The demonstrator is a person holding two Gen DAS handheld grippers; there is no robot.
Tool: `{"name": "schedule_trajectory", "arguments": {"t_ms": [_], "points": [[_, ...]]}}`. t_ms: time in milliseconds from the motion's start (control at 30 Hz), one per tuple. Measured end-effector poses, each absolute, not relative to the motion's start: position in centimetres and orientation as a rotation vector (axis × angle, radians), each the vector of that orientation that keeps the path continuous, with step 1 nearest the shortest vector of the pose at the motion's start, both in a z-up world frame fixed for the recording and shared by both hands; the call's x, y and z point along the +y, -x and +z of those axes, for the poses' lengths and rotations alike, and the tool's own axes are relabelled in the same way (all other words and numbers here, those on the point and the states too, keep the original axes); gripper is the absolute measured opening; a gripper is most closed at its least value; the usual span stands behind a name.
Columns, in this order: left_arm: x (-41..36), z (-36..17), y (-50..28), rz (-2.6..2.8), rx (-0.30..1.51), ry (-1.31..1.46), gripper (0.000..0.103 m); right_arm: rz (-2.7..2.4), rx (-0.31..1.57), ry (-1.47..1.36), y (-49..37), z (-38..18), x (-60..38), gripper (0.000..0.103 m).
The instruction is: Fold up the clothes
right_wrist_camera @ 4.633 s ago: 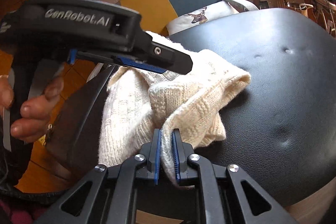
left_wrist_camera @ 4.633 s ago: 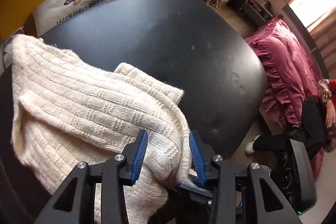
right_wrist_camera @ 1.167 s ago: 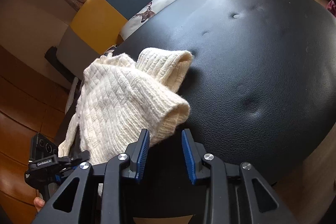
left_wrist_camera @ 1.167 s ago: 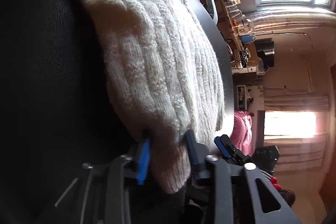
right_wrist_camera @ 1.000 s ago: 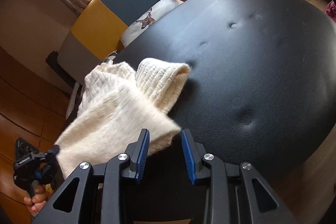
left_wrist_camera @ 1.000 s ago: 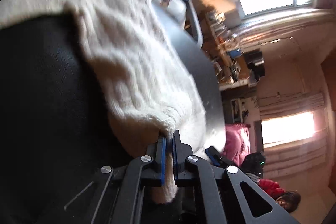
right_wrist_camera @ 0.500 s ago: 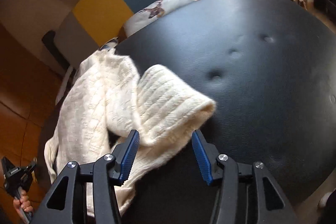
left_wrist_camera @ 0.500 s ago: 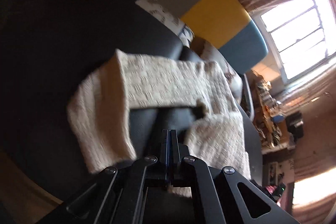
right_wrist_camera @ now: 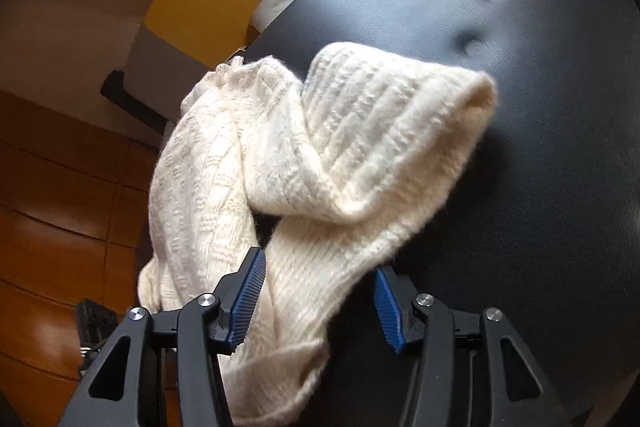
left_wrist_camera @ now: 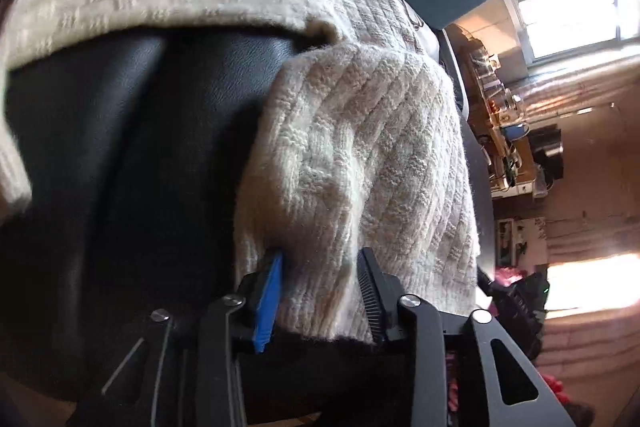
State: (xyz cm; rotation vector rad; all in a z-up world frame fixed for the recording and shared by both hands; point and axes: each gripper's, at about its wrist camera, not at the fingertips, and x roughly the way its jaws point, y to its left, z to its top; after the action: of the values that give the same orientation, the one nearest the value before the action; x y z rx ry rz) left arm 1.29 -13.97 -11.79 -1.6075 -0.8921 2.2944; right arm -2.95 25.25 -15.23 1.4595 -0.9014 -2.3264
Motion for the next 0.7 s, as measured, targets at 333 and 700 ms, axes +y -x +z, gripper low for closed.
{"name": "schedule_trajectory", "arguments": {"t_ms": [333,700], "points": [[-21.0,-2.5,-4.9,2.334,-1.122,1.111,0.006,-2.947,0.317,-1.334,1.7,-7.5,23.2,0.006],[-28.3,-8.3,-11.5,2.623,-0.988,1.602,0.005,-2.972,-0.456,-1.428,-3.6,-7.2,37.7,0.023]]}}
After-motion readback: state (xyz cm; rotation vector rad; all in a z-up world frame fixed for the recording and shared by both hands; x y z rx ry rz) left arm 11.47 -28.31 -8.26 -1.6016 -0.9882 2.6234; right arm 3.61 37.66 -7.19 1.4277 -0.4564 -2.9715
